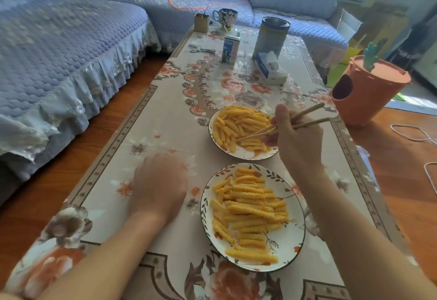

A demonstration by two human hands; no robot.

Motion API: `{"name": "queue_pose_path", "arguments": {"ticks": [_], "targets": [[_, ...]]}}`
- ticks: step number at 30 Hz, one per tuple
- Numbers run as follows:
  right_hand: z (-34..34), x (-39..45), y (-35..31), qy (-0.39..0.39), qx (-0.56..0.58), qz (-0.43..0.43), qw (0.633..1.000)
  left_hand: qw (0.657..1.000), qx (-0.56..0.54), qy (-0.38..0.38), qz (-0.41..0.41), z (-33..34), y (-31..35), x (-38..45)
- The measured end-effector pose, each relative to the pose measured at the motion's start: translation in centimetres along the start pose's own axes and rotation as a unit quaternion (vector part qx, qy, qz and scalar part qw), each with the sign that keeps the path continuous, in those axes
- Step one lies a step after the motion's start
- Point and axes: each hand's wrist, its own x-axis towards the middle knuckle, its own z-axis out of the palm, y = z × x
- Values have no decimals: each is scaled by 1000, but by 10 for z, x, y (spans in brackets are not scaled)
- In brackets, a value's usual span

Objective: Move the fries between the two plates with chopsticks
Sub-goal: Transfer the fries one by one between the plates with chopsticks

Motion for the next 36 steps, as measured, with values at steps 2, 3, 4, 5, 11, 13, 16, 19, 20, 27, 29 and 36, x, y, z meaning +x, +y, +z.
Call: {"name": "queue_pose_path", "arguments": {"ticks": [2,3,4,5,11,13,16,19,20,27,29,36], "targets": [[12,4,6,5,-15,20,1000,1000,-3,1,0,0,0,1],[15,4,9,3,-26,23,999,1000,-4,0,-1,0,0,1],[17,4,10,3,-34,24,999,1000,-4,0,-1,0,0,0],[16,3,11,7,-39,24,999,1000,-4,-1,-1,0,0,0],[-25,1,-2,46,-13,42,998,1000,0,-2,3,-1,-2,0],[-42,-3,-12,45,10,45,998,1000,-4,-4,4,-2,-2,0],[-68,-17,-31,0,20,33,999,1000,-10,-6,3,-3,-1,0],[-90,-42,-45,-81,-25,14,996,1000,-10,-8,-1,-3,0,0],[-96,-52,-47,-107,-41,5,993,1000,-11,-8,-2,-3,0,-1],[-102,-91,-33,-146,-59,9,987,1000,-11,3,4,-5,2,-2],[-103,-93,-30,-140,-66,11,988,1000,-11,6,5,-5,2,-2],[-114,-92,-28,-117,-94,-28,988,1000,-13,5,6,-6,2,-2]]}}
